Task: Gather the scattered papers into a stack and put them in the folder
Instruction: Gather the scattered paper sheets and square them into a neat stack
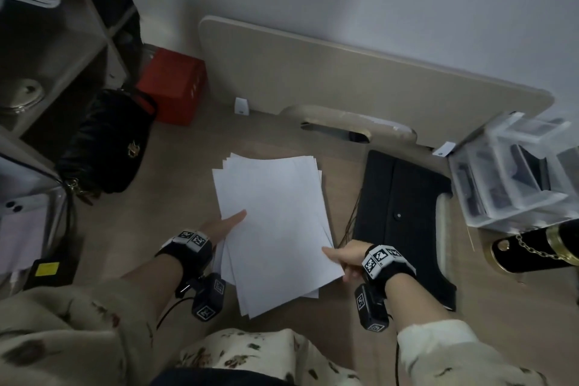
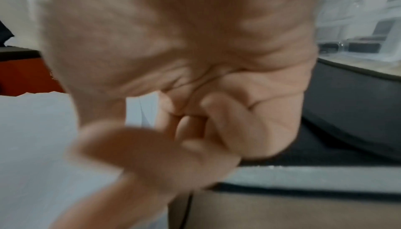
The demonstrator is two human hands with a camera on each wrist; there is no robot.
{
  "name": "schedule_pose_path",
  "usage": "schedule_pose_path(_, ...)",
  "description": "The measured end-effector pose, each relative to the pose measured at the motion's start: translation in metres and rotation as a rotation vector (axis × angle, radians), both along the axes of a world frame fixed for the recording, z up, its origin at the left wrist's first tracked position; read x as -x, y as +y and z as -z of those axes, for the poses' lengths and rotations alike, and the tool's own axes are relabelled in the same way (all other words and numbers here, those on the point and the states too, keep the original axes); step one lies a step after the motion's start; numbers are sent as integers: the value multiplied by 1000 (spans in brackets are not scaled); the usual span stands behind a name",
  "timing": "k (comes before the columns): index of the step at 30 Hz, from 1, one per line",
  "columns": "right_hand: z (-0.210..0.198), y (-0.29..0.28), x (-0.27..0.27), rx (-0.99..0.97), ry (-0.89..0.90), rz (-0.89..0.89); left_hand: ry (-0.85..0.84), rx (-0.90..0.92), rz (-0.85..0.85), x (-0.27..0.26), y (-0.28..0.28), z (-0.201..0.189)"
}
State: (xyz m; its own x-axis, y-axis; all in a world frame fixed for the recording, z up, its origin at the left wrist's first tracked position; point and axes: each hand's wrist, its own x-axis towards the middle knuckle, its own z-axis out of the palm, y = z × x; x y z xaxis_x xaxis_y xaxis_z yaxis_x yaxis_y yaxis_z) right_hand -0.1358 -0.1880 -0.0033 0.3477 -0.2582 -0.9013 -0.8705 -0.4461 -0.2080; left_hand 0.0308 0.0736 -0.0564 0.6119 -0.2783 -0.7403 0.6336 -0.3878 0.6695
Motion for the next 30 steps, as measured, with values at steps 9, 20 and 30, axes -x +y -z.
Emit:
schedule_pose_path(9,18,-2,-12,261,-535,355,40,29,13,1,4,-5)
schedule_pose_path(20,26,26,-27,184,-446,138,-18,13,74,-3,10,14)
schedule_pose_path(30,11,16,-20,21,-635,456,-163,135,78,16,4,-51)
